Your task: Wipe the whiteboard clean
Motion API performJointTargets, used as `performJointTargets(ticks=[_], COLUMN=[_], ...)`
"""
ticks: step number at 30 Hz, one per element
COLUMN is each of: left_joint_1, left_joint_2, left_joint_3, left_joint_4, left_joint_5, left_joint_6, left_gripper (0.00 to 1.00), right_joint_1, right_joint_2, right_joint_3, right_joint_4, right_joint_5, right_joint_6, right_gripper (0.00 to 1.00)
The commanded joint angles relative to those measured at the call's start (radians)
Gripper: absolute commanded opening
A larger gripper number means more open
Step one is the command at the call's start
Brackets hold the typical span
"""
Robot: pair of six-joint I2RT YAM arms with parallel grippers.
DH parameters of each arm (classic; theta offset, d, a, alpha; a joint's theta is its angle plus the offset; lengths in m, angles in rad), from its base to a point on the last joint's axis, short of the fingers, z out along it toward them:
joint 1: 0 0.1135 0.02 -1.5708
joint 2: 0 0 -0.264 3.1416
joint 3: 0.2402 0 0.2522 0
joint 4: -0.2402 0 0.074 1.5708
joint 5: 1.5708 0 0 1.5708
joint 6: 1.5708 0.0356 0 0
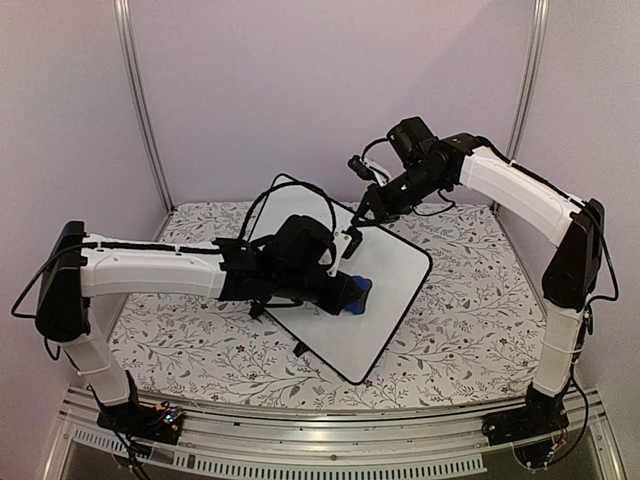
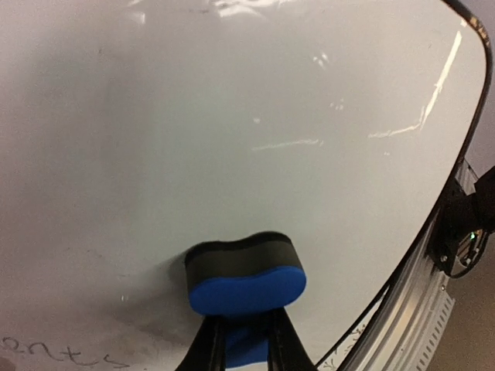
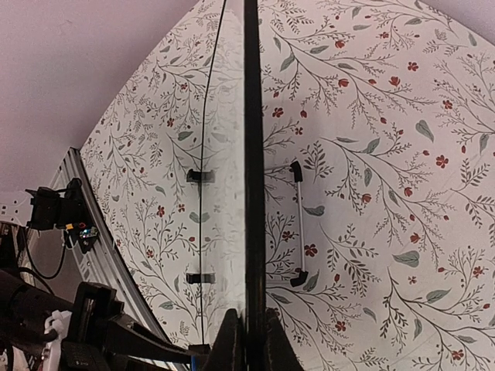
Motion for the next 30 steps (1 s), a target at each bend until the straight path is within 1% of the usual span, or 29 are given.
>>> performJointTargets(ticks=[1,7,10,14,23,27,30], left_joint_1=[0.014,-0.003,-0.004,-0.001,0.039,0.085,0.123], left_joint_2=[0.013,-0.044,-0.06,-0.054,-0.003,-0.027,-0.068], left_joint_3=[-0.144,-0.294,-0.309,-0.256,-0.061,-0.054,-0.08], left_joint_4=[-0.052,-0.039,-0.032,-0.041,-0.036,-0.021,-0.022], left_joint_5=[-0.053,-0.033,-0.041,-0.084,-0.135,-0.133,-0.145], left_joint_6=[-0.051,-0.105,-0.108,-0.089,-0.006,0.002,0.005], left_gripper=[0.0,0.0,0.0,0.0,0.0,0.0,0.0], right_joint_1=[0.042,0.042,0.042,0.042,0.042,0.042,0.042], right_joint_2=[0.0,-0.004,-0.004,-0.003,-0.009,-0.009,-0.008], right_joint_3=[-0.017,-0.018,-0.02,-0.018,-0.025,-0.026,-0.025], right_joint_4=[-0.067,-0.067,-0.067,-0.067,-0.064,-0.063,-0.063], right_joint_5=[0.049,0.053,0.051,0.049,0.049,0.049,0.047], right_joint_6=[-0.032,-0.034,-0.033,-0.032,-0.032,-0.033,-0.032], right_gripper=[0.0,0.0,0.0,0.0,0.0,0.0,0.0])
